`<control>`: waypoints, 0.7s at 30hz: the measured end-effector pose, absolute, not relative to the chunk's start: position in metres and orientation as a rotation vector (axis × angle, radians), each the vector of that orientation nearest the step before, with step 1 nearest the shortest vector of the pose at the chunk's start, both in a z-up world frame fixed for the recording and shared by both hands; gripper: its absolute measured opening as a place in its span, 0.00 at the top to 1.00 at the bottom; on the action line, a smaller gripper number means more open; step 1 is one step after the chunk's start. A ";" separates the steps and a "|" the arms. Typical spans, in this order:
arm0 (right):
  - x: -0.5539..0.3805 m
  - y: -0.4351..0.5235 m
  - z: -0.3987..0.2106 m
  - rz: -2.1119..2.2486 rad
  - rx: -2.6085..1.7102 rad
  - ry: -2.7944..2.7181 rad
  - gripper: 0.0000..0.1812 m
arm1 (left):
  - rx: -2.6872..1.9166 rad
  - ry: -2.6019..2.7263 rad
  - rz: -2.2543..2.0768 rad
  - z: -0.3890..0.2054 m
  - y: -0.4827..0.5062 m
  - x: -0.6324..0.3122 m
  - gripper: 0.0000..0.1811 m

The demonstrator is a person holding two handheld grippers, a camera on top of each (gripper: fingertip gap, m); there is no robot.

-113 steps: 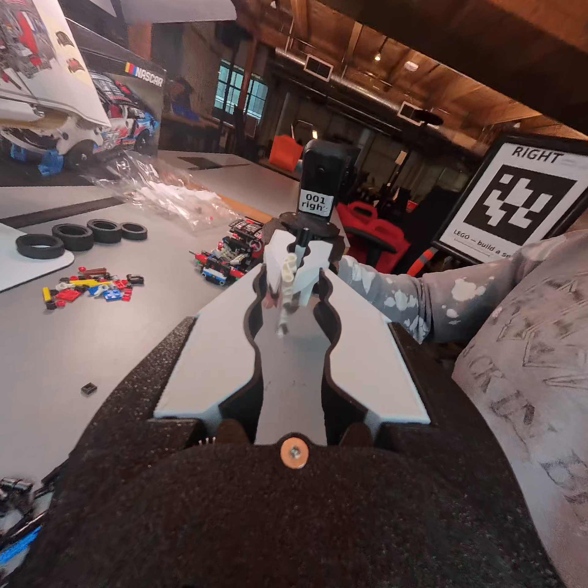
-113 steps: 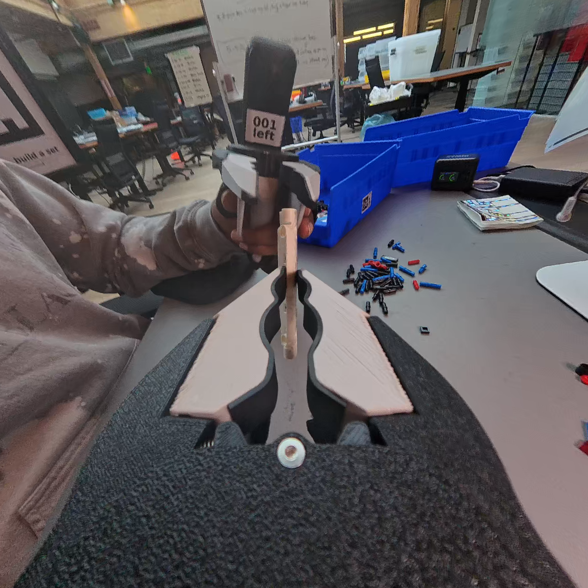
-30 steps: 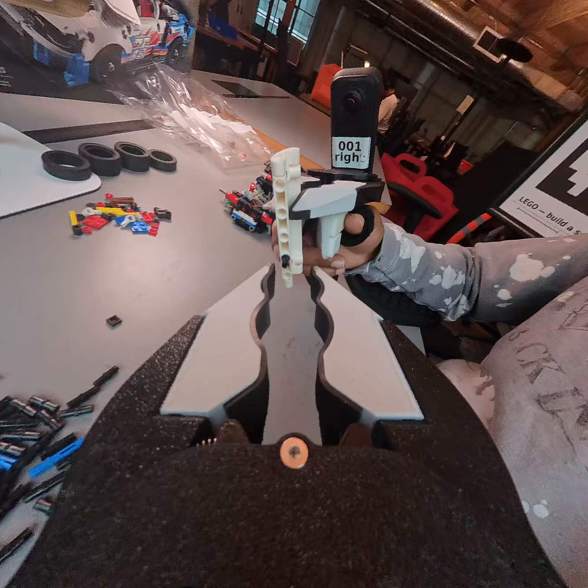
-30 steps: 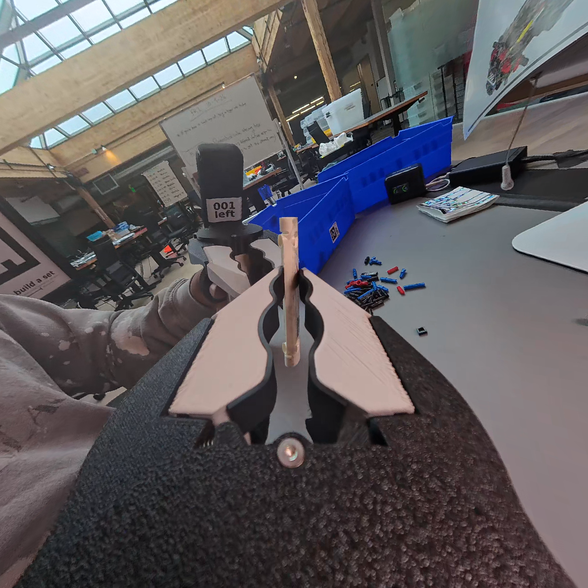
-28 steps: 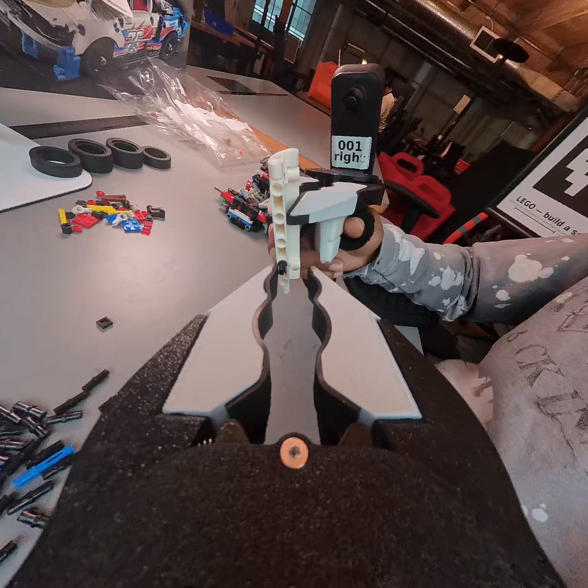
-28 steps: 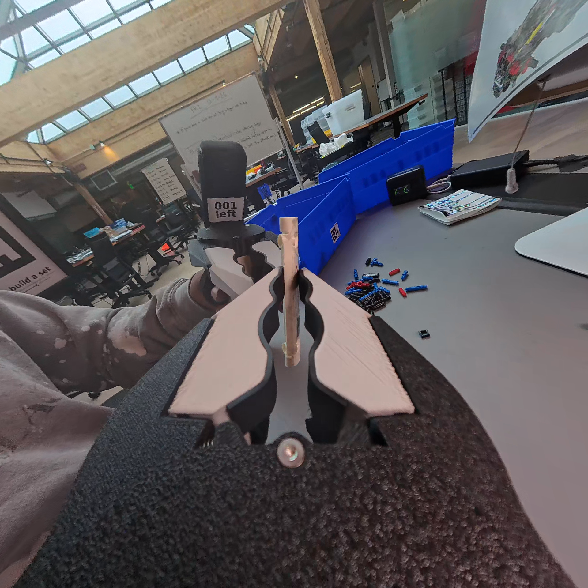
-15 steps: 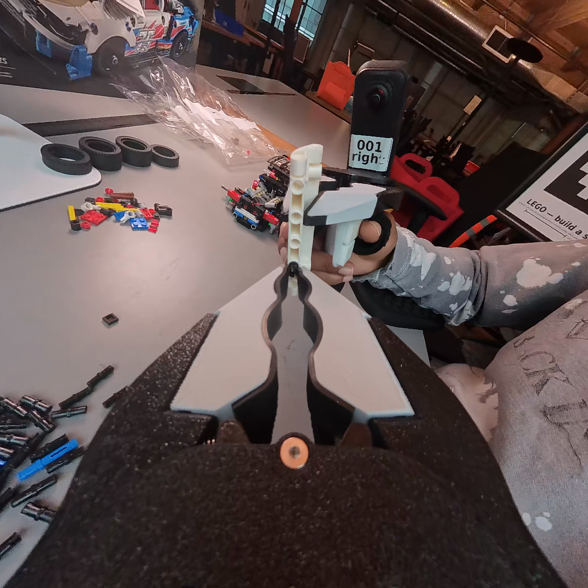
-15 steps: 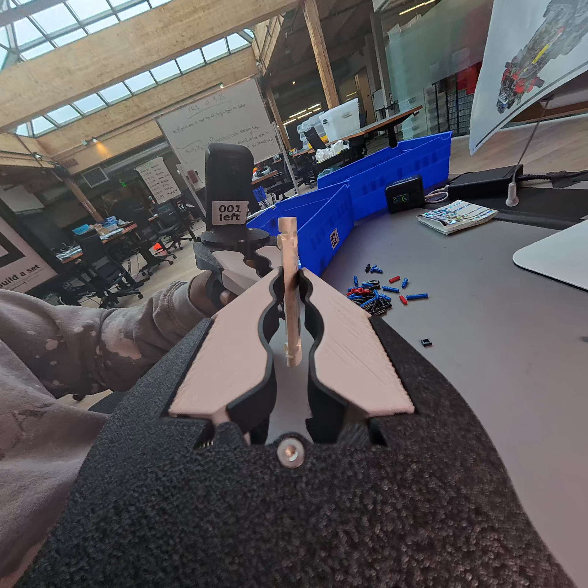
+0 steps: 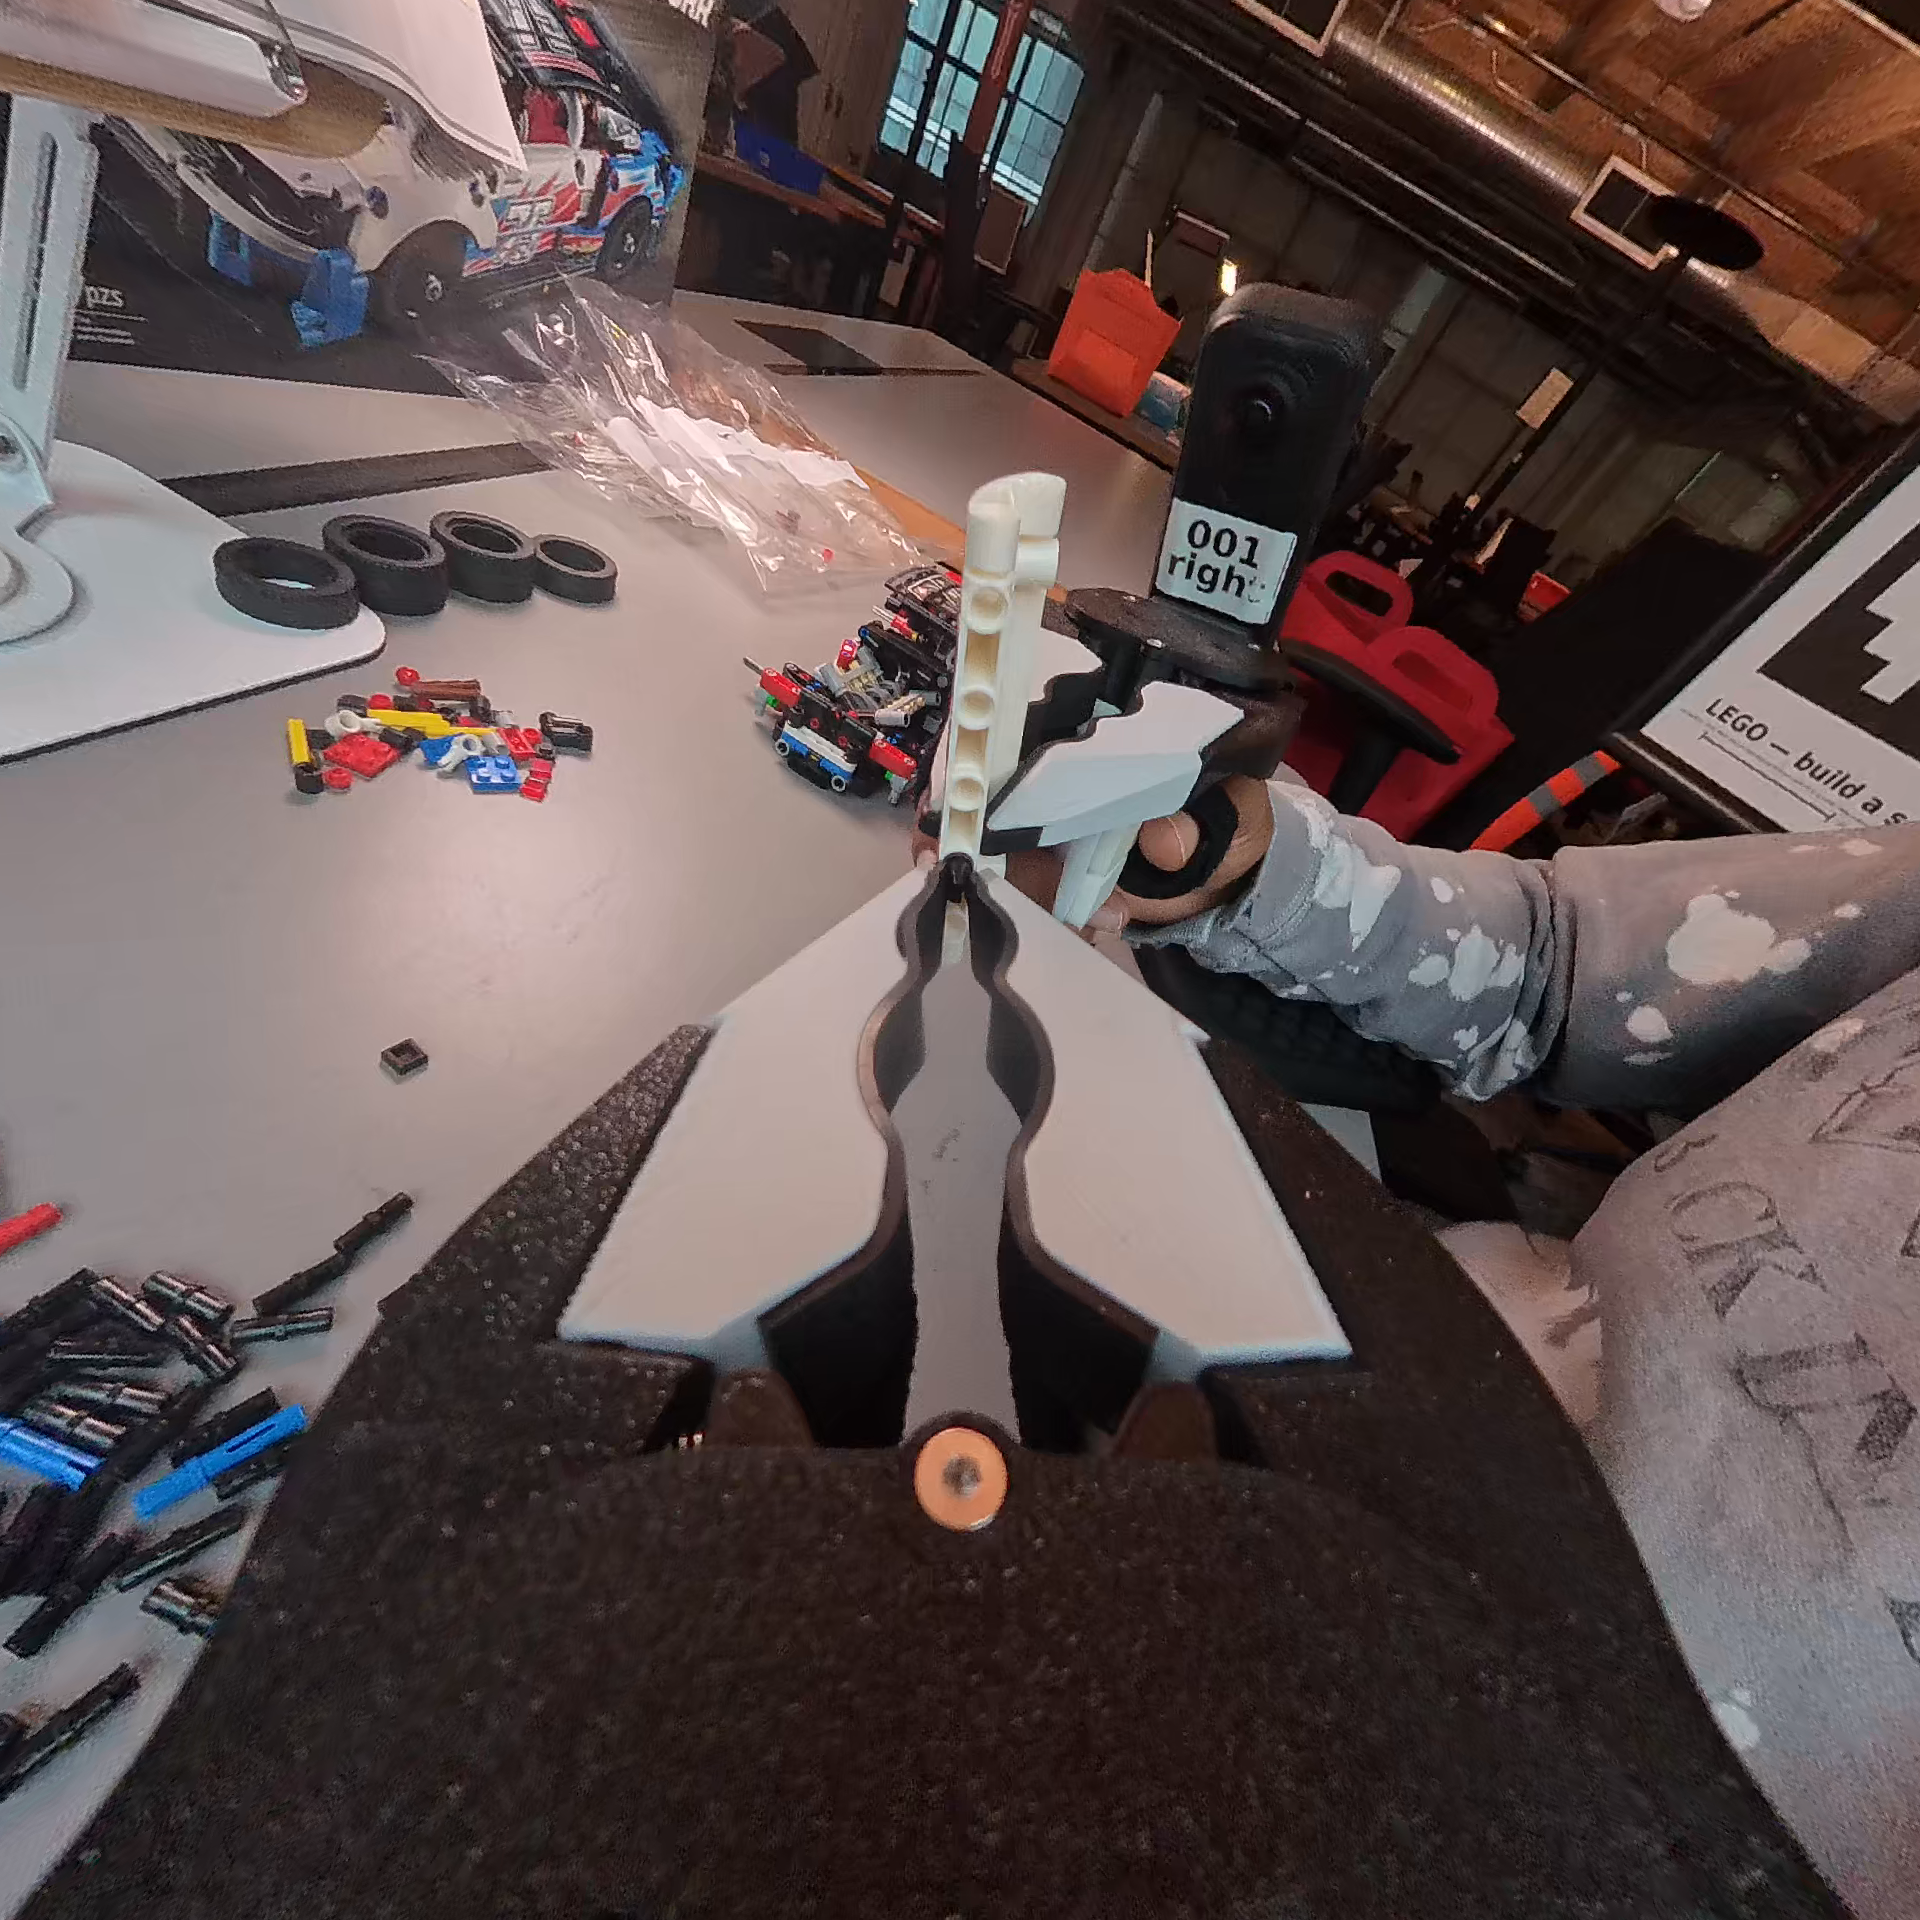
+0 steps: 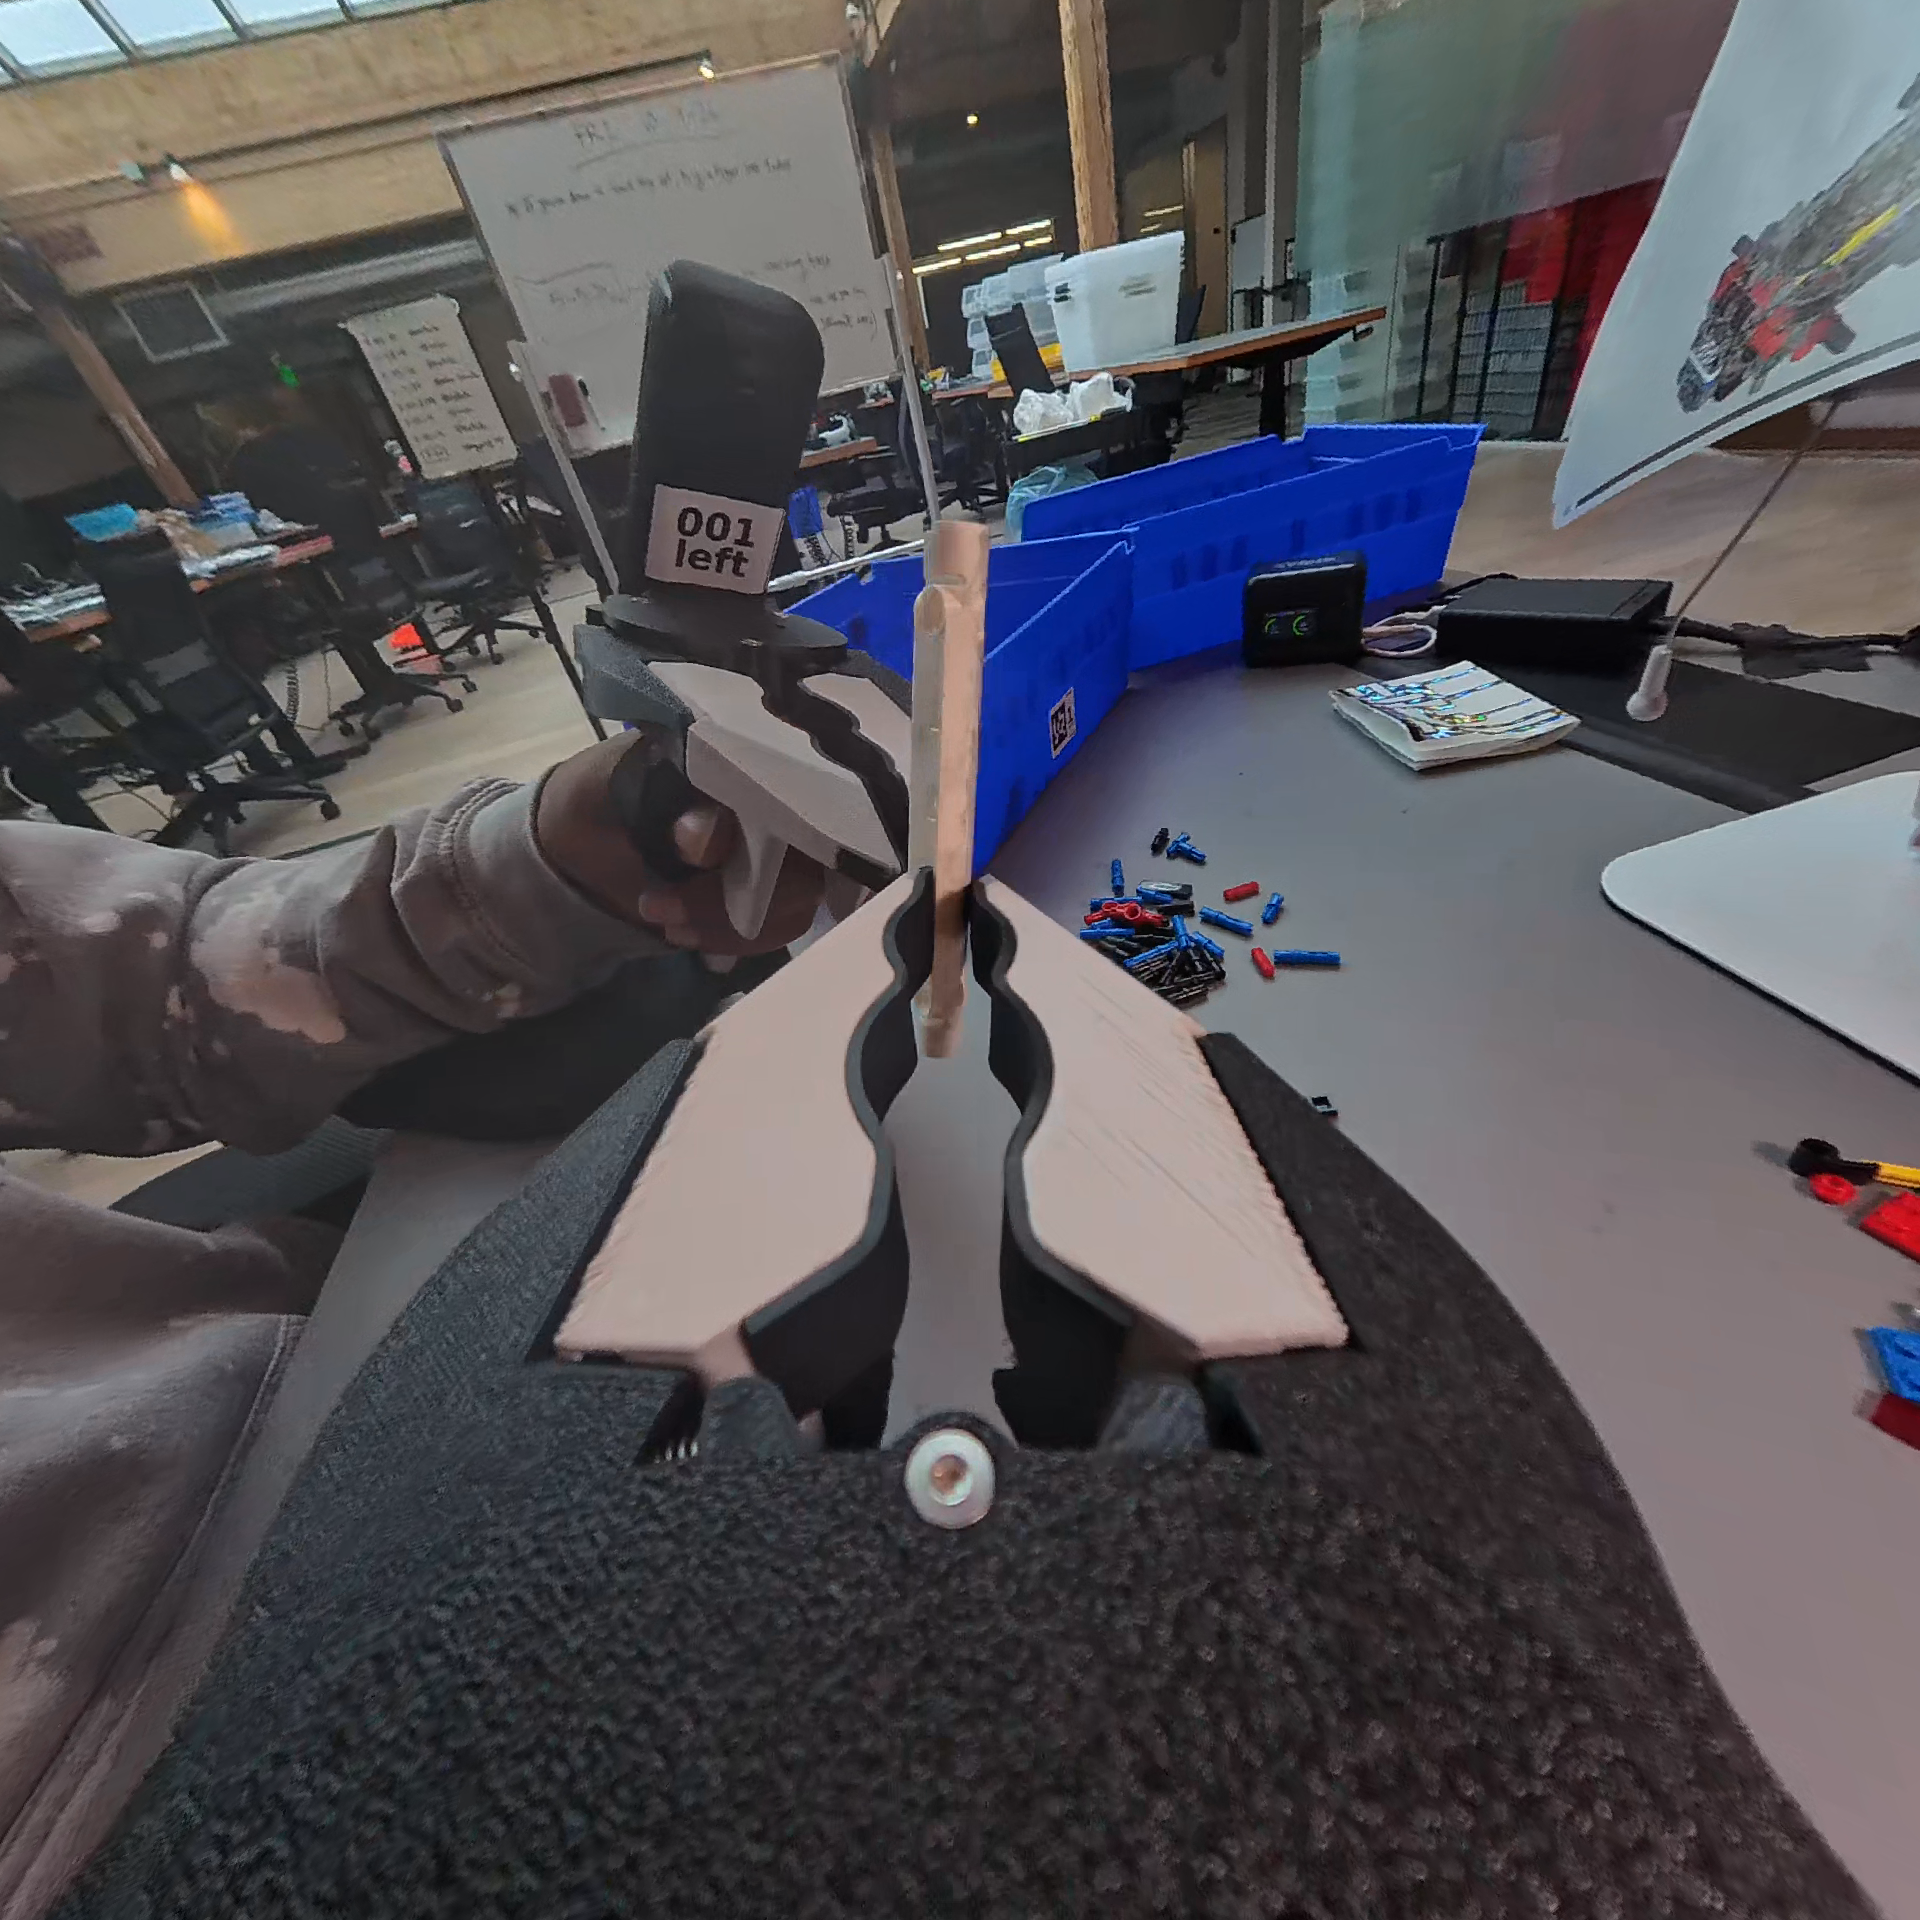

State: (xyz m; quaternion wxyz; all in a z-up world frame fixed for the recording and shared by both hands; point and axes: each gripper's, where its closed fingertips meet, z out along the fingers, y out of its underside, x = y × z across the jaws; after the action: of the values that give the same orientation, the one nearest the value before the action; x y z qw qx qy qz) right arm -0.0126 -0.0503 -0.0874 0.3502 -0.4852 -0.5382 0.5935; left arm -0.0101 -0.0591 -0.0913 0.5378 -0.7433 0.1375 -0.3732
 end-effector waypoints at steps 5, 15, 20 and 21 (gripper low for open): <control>-0.018 -0.042 -0.088 1.479 -1.290 -1.370 0.98 | -1.777 0.280 -0.866 -0.090 -0.054 -0.016 0.99; 0.015 0.032 -0.067 1.365 -1.356 -1.107 0.97 | -1.896 0.128 -0.445 -0.105 -0.052 -0.103 0.99; -0.003 0.010 -0.082 1.385 -1.383 -1.230 0.97 | -2.214 0.130 -0.073 -0.173 -0.039 -0.129 0.98; -0.004 0.006 -0.089 1.396 -1.401 -1.254 0.97 | -2.231 0.131 -0.048 -0.180 -0.039 -0.132 0.98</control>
State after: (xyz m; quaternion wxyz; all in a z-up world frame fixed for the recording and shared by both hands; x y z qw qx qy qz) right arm -0.0045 0.0061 -0.0894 0.3894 -0.5513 -0.4931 0.5489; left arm -0.1319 -0.0387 -0.1796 0.4377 -0.8974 0.0526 -0.0193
